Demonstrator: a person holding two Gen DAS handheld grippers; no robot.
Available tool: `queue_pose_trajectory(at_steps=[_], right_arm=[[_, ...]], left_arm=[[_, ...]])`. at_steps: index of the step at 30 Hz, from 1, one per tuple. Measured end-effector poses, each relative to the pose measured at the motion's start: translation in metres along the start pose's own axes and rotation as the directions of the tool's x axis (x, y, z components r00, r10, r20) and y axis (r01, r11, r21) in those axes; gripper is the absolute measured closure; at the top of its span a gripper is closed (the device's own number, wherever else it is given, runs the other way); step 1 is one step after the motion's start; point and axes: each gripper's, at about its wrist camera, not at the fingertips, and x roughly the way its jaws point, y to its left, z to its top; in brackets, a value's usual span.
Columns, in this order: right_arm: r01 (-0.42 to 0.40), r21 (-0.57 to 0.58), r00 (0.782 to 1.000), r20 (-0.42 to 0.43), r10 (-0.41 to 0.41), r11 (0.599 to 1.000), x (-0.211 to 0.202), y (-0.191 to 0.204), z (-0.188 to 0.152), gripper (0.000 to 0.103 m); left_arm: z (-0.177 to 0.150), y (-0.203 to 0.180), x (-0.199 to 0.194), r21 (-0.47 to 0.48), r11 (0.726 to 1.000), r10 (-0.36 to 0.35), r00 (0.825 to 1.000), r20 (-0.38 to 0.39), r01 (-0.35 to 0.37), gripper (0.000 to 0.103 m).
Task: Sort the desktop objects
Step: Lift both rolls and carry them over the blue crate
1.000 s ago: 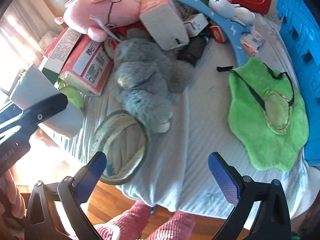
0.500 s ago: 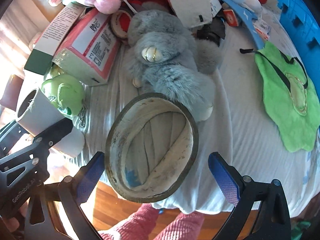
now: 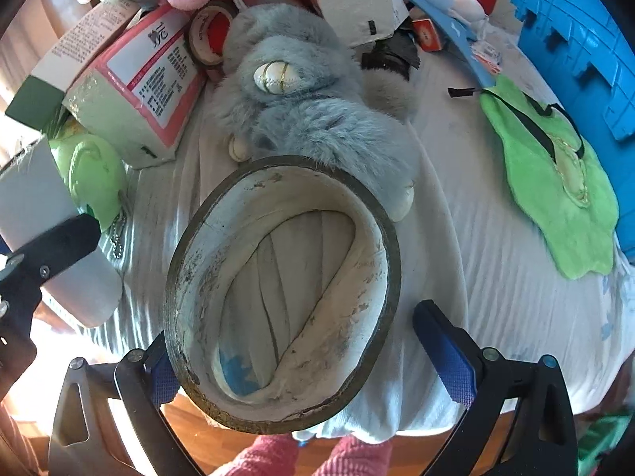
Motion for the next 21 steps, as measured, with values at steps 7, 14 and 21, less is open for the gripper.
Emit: queue_pose_trajectory(at_steps=[7,14,21], right_arm=[[-0.08,0.037,0.994,0.074,0.077,0.996,-0.017,-0.002,-0.002,0.028],[-0.092,0.025,0.983,0.159,0.087,0.995,-0.063,-0.034,0.008,0.032],[0.015,0.008,0.891,0.454,-0.017,1.0,-0.172,-0.077,0.042,0.032]], left_arm=[[0.005,-0.007,-0.006,0.011,1.0,-0.009,1.0,0.015,0.009,0.058],[0.035,-0.027,-0.042,0.044,0.999,-0.034,0.993,0.116,0.03,0.058],[0.086,-0.067,-0.098,0.079,0.996,-0.052,0.957,0.285,0.03,0.058]])
